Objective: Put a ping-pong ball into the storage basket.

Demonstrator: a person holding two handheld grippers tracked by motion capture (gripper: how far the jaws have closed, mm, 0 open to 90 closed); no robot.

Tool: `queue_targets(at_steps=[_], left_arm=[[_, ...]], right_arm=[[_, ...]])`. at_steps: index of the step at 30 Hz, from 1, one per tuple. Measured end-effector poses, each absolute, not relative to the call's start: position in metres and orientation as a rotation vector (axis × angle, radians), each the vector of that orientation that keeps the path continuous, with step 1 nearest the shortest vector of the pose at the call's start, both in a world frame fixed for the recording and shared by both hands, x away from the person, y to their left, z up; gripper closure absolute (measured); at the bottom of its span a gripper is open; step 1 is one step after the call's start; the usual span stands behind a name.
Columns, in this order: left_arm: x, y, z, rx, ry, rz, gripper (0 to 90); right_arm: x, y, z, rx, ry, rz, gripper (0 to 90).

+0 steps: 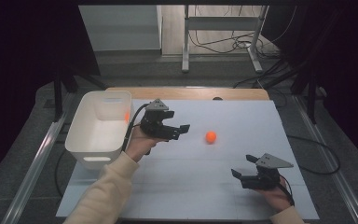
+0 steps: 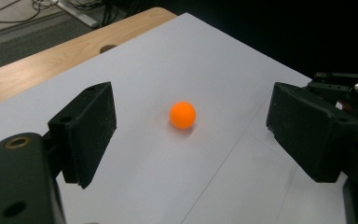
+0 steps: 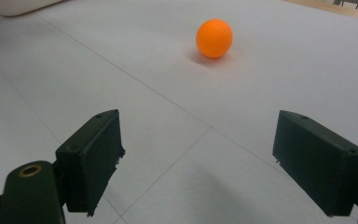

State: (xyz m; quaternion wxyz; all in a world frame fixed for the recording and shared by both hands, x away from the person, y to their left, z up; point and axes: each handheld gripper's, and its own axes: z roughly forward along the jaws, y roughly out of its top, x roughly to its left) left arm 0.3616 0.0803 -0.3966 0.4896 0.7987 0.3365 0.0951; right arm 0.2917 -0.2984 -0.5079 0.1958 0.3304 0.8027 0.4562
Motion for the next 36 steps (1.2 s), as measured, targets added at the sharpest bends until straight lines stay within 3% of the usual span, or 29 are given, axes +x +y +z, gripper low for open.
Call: queue_targets(at_steps=[36], left_arm=[[0.385, 0.025, -0.425, 2.012, 0.778, 0.184, 17.1]], right_arm=[[0.289, -0.303, -0.507, 0.927, 2.247, 1.3, 15.9]])
